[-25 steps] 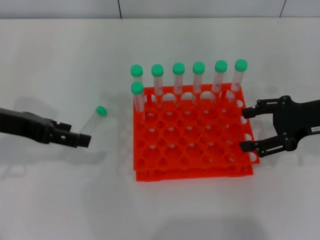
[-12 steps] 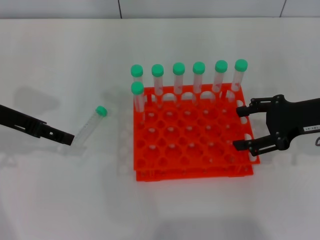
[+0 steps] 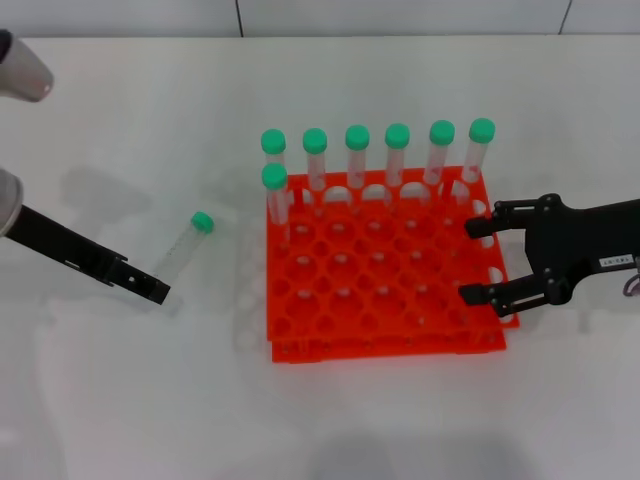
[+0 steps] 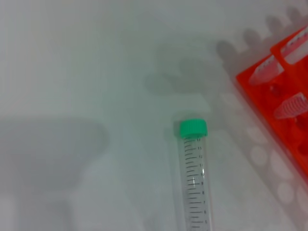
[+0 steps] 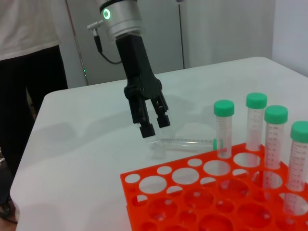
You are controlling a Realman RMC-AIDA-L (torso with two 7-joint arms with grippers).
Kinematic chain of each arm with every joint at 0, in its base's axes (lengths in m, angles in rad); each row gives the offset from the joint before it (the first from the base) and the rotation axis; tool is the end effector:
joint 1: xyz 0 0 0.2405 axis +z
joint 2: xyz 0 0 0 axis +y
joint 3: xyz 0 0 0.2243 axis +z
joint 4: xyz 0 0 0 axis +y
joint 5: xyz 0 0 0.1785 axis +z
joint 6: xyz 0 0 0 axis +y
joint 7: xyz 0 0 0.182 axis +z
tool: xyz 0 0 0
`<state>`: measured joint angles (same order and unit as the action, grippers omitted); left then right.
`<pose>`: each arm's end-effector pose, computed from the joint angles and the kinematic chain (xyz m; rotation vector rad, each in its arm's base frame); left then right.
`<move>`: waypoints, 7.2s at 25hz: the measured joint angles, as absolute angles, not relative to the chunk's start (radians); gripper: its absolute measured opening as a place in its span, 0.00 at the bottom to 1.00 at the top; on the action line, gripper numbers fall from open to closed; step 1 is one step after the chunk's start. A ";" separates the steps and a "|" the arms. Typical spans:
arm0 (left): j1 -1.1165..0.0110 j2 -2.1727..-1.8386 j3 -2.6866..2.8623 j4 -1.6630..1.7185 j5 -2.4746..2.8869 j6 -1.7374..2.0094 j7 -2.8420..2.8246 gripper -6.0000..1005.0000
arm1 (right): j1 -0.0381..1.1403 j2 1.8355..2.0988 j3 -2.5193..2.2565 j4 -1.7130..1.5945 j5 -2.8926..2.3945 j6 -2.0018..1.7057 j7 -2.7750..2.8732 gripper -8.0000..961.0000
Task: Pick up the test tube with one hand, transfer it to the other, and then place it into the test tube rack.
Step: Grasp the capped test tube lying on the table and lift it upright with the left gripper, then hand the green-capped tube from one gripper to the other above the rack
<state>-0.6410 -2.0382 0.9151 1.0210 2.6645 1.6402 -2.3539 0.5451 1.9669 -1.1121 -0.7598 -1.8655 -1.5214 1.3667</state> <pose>-0.2521 0.3081 0.0105 -2.5142 -1.3679 0.3887 0.1925 0.3021 -0.0193 -2.9707 0.2430 0.4144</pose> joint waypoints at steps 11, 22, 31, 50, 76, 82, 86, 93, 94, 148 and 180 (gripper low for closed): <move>-0.660 -2.058 0.981 0.977 2.676 1.577 -2.389 0.84 | 0.544 1.975 -1.114 -0.763 -1.866 -1.517 1.365 0.89; -0.667 -2.060 0.982 0.965 2.669 1.546 -2.402 0.80 | 0.537 1.976 -1.114 -0.764 -1.865 -1.517 1.363 0.89; -0.673 -2.061 0.982 0.940 2.678 1.542 -2.410 0.55 | 0.537 1.977 -1.114 -0.764 -1.865 -1.518 1.361 0.89; -0.686 -2.063 0.995 0.908 2.711 1.516 -2.427 0.42 | 0.539 1.983 -1.112 -0.764 -1.865 -1.517 1.354 0.89; -0.532 -2.075 0.998 1.302 2.576 1.513 -2.373 0.21 | 0.541 1.979 -1.106 -0.765 -1.862 -1.518 1.358 0.89; -0.385 -2.081 0.999 1.400 2.299 1.318 -2.174 0.21 | 0.537 1.983 -1.106 -0.766 -1.861 -1.519 1.357 0.89; -0.319 -2.081 0.999 1.374 2.056 1.217 -1.970 0.21 | 0.534 1.987 -1.106 -0.765 -1.859 -1.519 1.356 0.89; -0.318 -2.068 0.989 1.153 1.627 1.230 -1.560 0.22 | 0.532 1.995 -1.105 -0.763 -1.856 -1.515 1.347 0.89; -0.332 -2.063 0.979 1.100 1.574 1.258 -1.498 0.22 | 0.532 1.997 -1.105 -0.763 -1.856 -1.513 1.344 0.89; -0.758 -1.976 0.891 0.577 1.993 1.511 -1.385 0.25 | 0.548 2.006 -1.086 -0.776 -1.840 -1.504 1.356 0.89; -0.762 -1.998 0.902 0.586 1.987 1.514 -1.329 0.27 | 0.587 2.022 -0.961 -0.478 -1.417 -1.537 1.322 0.82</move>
<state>-0.7623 -1.9982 0.9020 0.5861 1.9873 1.5138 -1.3293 0.5866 2.0221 -0.9613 -0.4775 -1.4173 -1.5369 1.3222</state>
